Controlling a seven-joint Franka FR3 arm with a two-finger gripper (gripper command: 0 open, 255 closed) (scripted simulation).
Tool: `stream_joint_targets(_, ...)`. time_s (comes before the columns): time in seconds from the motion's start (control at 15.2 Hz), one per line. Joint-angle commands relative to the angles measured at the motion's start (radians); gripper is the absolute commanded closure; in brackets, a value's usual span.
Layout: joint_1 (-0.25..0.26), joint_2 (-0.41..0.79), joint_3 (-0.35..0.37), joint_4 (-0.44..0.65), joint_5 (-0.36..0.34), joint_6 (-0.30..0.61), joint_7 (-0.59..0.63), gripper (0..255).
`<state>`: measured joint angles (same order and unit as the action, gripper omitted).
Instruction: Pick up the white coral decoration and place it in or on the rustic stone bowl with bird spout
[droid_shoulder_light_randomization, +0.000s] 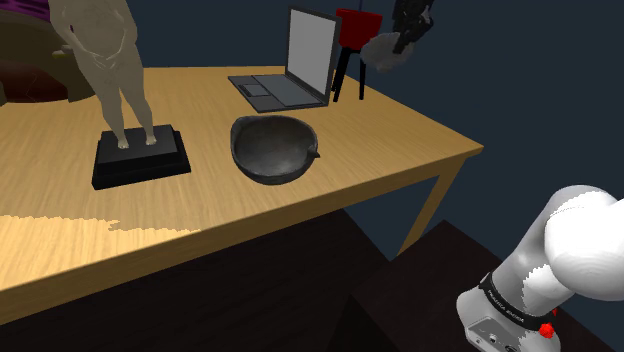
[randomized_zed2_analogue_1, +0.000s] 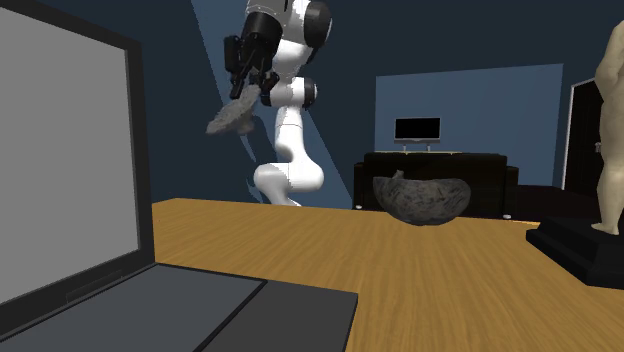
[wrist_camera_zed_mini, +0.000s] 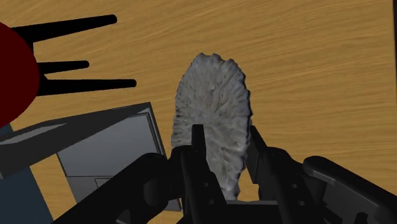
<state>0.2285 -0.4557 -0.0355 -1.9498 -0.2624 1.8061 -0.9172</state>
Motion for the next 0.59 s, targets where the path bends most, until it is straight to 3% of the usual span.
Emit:
stream_joint_targets(0.0, 0.013, 0.009, 0.042, 0.011, 0.003, -0.015, 0.051, 255)
stream_joint_targets(0.53, 0.061, 0.088, 0.197, 0.112, 0.006, -0.088, 0.239, 255)
